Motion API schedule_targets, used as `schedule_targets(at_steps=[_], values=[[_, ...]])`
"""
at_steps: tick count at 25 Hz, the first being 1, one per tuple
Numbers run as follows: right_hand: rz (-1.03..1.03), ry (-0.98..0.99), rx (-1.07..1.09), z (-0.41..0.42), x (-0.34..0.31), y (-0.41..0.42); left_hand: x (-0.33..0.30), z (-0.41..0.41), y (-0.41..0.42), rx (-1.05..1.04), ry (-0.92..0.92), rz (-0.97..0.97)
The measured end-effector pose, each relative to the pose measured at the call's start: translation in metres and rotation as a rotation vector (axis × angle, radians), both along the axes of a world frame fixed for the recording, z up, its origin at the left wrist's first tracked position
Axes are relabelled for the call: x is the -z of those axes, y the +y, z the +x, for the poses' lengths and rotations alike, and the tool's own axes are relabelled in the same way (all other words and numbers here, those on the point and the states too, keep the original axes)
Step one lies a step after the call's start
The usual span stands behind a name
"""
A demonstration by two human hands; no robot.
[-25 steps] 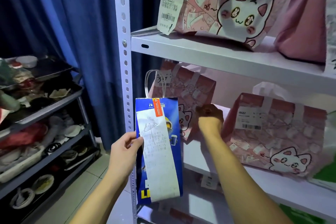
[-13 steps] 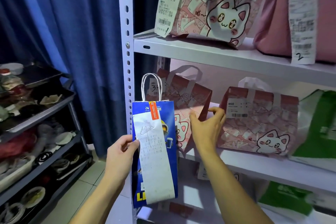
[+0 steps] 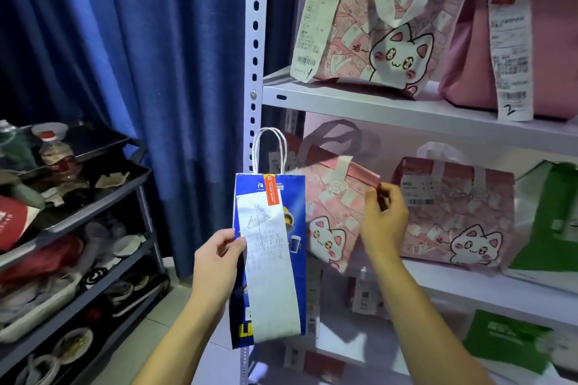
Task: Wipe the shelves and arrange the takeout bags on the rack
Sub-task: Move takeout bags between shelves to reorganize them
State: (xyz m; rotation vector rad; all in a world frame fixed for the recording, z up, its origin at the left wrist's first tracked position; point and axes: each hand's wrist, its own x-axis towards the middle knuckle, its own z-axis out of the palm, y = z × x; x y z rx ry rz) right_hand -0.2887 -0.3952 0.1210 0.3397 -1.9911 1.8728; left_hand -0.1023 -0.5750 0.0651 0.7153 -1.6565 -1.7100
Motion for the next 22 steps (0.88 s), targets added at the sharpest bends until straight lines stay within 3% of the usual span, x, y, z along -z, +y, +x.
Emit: schedule_targets(at_steps=[7,16,22], values=[[-0.12,0.096,0.129,0.034,-0.001,0.069,-0.021,-0.012,-0.004,-0.04,0.051,0.01],[-0.172,0.047,0.268,0.053,-0.002,0.16,-0.053,-0.059,0.011,0.104,-0.057,0.059],[-0.087,-0.032,0.268,0.058,-0.004,0.208,-0.082,-0.107,0.0,0.079,0.019,0.101]])
